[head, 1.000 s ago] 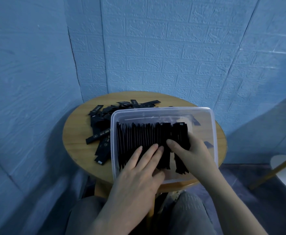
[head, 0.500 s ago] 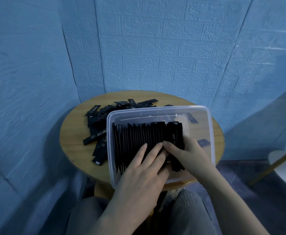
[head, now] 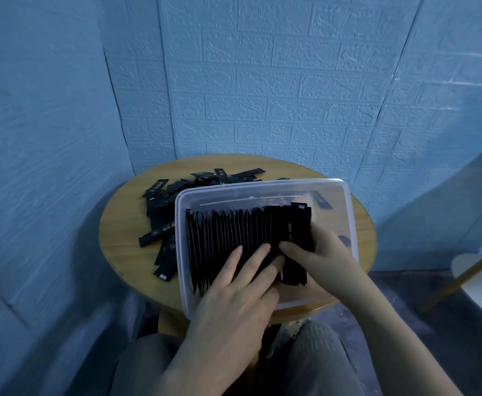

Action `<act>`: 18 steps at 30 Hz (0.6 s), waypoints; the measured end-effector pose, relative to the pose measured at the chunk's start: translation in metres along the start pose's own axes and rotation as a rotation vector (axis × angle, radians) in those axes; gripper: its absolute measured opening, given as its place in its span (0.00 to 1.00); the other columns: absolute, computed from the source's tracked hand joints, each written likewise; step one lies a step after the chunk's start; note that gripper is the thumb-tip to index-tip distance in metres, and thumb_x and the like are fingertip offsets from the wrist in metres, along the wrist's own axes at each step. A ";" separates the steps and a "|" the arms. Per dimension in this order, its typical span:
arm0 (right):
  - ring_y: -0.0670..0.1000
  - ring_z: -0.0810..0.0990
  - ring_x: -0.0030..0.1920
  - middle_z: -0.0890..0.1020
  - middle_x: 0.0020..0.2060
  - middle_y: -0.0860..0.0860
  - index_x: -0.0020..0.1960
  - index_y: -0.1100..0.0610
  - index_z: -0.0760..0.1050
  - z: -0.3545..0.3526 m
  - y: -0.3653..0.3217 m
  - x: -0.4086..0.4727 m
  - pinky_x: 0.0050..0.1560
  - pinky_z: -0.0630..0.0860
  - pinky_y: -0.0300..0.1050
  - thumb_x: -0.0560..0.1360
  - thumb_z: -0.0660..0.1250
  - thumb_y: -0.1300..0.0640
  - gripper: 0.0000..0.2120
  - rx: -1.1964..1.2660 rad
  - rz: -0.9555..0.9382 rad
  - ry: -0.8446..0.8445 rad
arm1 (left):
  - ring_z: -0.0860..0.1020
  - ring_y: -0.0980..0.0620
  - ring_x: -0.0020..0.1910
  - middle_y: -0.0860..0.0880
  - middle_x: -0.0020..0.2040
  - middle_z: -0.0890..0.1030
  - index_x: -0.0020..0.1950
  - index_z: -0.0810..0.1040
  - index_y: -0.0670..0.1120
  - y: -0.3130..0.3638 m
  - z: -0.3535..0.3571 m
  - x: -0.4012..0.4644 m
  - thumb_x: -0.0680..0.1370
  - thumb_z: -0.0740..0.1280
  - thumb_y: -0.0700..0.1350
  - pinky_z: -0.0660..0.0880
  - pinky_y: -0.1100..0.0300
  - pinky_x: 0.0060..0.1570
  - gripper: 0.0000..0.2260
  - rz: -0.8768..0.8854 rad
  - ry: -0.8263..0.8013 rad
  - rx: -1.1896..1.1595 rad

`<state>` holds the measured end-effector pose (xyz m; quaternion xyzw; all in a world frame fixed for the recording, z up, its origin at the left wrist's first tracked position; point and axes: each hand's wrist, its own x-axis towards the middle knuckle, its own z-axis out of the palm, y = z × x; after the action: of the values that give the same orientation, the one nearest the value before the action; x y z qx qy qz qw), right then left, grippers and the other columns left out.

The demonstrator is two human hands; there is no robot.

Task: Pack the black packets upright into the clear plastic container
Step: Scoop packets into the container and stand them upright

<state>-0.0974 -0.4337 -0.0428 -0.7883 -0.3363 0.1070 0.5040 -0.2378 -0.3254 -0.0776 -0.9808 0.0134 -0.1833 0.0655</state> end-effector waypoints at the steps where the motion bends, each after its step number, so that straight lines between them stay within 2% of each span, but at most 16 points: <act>1: 0.43 0.80 0.48 0.82 0.44 0.43 0.49 0.44 0.73 0.001 0.000 0.000 0.47 0.77 0.40 0.76 0.69 0.57 0.09 -0.039 -0.021 0.017 | 0.67 0.45 0.73 0.47 0.67 0.77 0.48 0.85 0.48 0.000 0.000 0.000 0.73 0.52 0.43 0.59 0.44 0.68 0.21 0.000 -0.002 0.001; 4: 0.43 0.80 0.49 0.82 0.44 0.43 0.48 0.42 0.72 0.003 0.000 0.000 0.48 0.77 0.41 0.75 0.70 0.54 0.08 -0.047 -0.036 0.019 | 0.68 0.45 0.73 0.48 0.67 0.77 0.49 0.85 0.48 -0.001 0.000 0.000 0.73 0.51 0.43 0.58 0.44 0.68 0.21 -0.001 -0.006 0.004; 7: 0.44 0.80 0.52 0.82 0.48 0.44 0.54 0.46 0.74 0.003 0.001 0.000 0.54 0.77 0.45 0.76 0.68 0.53 0.08 0.016 -0.009 -0.001 | 0.68 0.45 0.73 0.48 0.66 0.78 0.50 0.85 0.48 -0.001 0.000 -0.001 0.74 0.51 0.43 0.58 0.44 0.68 0.21 -0.005 -0.007 -0.001; 9: 0.44 0.79 0.54 0.82 0.49 0.44 0.55 0.45 0.73 0.001 0.000 -0.001 0.57 0.77 0.45 0.78 0.66 0.56 0.08 0.073 0.005 -0.045 | 0.67 0.45 0.73 0.47 0.67 0.77 0.52 0.85 0.48 -0.001 0.000 -0.001 0.74 0.52 0.43 0.59 0.44 0.68 0.21 -0.006 -0.003 0.000; 13: 0.44 0.79 0.55 0.82 0.50 0.46 0.53 0.44 0.74 -0.002 -0.003 -0.003 0.60 0.76 0.49 0.78 0.63 0.65 0.15 0.116 0.007 -0.126 | 0.69 0.45 0.72 0.47 0.70 0.75 0.62 0.81 0.48 -0.001 -0.002 -0.001 0.74 0.51 0.43 0.60 0.44 0.66 0.24 -0.016 0.004 0.000; 15: 0.45 0.80 0.54 0.82 0.50 0.46 0.54 0.45 0.74 -0.003 -0.002 -0.003 0.59 0.77 0.50 0.78 0.64 0.65 0.15 0.081 -0.013 -0.132 | 0.69 0.44 0.73 0.47 0.71 0.74 0.65 0.79 0.48 -0.001 -0.003 -0.002 0.74 0.51 0.43 0.59 0.44 0.66 0.25 -0.016 -0.002 -0.001; 18: 0.49 0.82 0.49 0.81 0.47 0.47 0.55 0.45 0.72 -0.002 0.001 0.000 0.50 0.81 0.54 0.75 0.70 0.62 0.16 0.021 -0.026 -0.051 | 0.68 0.44 0.73 0.46 0.70 0.74 0.64 0.80 0.48 -0.002 -0.002 -0.003 0.74 0.51 0.43 0.59 0.44 0.67 0.25 -0.011 -0.020 0.009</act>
<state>-0.0961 -0.4349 -0.0427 -0.7757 -0.3583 0.1241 0.5046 -0.2412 -0.3234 -0.0764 -0.9824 0.0065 -0.1738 0.0689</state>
